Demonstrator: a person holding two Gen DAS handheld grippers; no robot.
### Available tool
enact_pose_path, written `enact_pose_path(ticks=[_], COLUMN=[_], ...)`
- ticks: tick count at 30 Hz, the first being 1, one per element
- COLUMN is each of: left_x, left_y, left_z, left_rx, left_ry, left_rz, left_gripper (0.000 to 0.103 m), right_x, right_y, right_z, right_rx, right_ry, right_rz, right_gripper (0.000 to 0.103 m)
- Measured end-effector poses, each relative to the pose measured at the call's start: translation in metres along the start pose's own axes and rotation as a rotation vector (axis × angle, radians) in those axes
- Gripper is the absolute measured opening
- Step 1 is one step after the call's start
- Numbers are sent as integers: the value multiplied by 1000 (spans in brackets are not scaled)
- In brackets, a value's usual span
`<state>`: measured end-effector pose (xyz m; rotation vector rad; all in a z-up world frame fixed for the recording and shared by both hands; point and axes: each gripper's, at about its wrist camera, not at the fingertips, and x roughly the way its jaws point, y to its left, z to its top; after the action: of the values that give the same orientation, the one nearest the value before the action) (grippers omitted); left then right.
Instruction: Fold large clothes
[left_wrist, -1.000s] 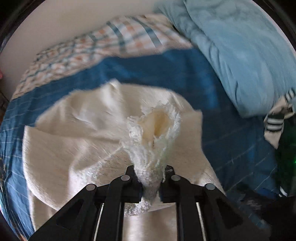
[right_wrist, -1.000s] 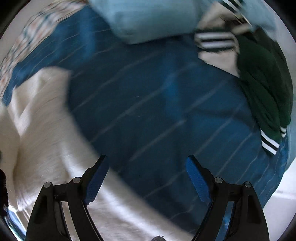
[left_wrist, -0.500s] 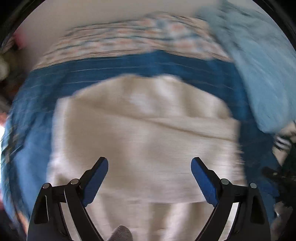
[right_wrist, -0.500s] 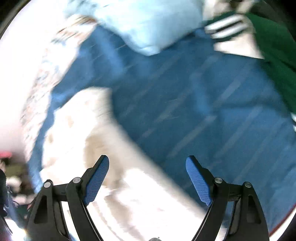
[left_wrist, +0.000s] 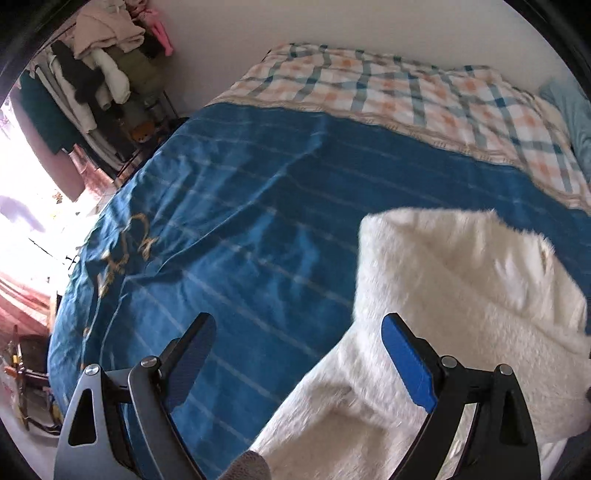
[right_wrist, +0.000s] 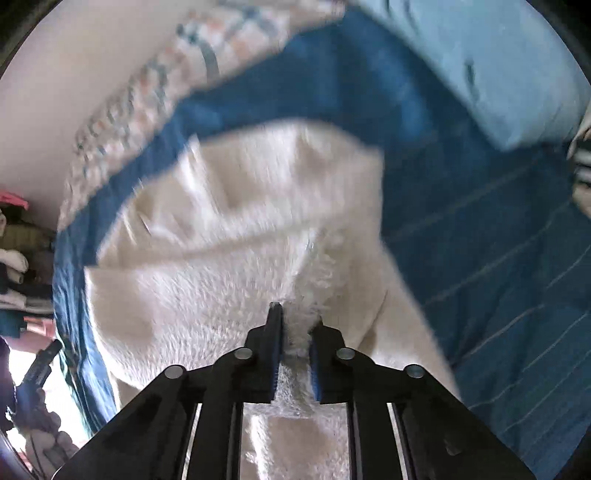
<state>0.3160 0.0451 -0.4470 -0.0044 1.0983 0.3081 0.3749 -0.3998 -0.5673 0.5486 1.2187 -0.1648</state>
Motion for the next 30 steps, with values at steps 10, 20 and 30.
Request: enact_pose_path(ticks=[10,20,30], left_x=[89,50,23], left_y=[-53,-15,20], left_z=[4,-14,-129], left_rx=[171,170,312], left_ry=[52,36,174], left_rz=[104,86,148], left_gripper=[92,94,94], right_x=[53,-6,56], right_y=[-1,-11,52], right_z=[11,7,-142], right_rx=[-115,40,-43], right_ry=[76,-5,401], right_rz=[-200,-47,42], right_gripper=[12,48,48])
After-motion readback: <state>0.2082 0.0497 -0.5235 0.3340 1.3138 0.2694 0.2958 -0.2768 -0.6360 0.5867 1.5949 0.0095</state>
